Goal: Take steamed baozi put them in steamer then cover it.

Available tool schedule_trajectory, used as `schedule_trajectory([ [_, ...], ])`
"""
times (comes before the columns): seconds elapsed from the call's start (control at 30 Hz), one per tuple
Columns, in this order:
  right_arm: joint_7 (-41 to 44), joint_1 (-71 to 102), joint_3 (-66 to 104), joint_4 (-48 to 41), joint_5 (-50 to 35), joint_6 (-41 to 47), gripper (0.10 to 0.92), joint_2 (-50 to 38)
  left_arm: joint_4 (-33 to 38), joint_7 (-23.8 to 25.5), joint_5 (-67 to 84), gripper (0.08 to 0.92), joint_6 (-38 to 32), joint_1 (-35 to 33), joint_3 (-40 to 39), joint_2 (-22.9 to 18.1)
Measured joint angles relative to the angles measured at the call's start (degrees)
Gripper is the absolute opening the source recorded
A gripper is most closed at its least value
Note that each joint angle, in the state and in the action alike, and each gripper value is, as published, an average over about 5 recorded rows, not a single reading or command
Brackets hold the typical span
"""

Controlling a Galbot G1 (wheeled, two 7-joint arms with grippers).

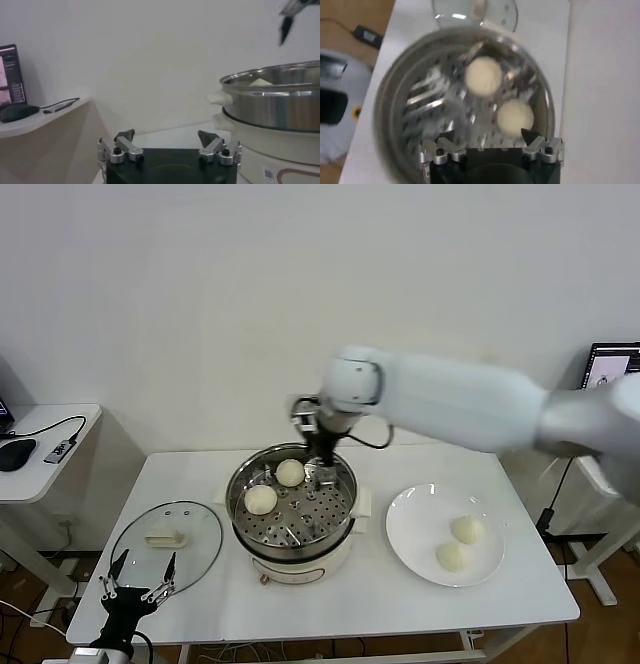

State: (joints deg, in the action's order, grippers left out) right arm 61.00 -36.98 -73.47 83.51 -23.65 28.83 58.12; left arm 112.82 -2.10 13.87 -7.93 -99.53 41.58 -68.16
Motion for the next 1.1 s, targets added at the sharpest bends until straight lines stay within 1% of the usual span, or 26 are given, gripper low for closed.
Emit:
schedule_trajectory([
  [0.27,2.4,1.4,0.5,6.6,7.6,-5.5,0.823,-13.9,-0.3,0.0,-0.5,0.823,-0.2,-0.2,-0.1,-0.3],
  [0.53,3.1,7.5,3.0,9.0,14.8,-8.9,0.823,-23.8,-0.3,-0.1,-0.3,0.823,-0.5,-0.1,0.2,-0.5],
  [0.8,2.5,16.9,7.8,9.3,21.0,-10.0,0.823,-28.5,-0.4,-0.2,-0.1,0.823,-0.6,-0.1,0.6,-0.6],
  [1.1,1.1,28.1,14.2,7.7,25.9,-10.9,0.823,-29.9,-0.6,-0.2,-0.3,0.823,-0.4,0.1,0.6,-0.8],
])
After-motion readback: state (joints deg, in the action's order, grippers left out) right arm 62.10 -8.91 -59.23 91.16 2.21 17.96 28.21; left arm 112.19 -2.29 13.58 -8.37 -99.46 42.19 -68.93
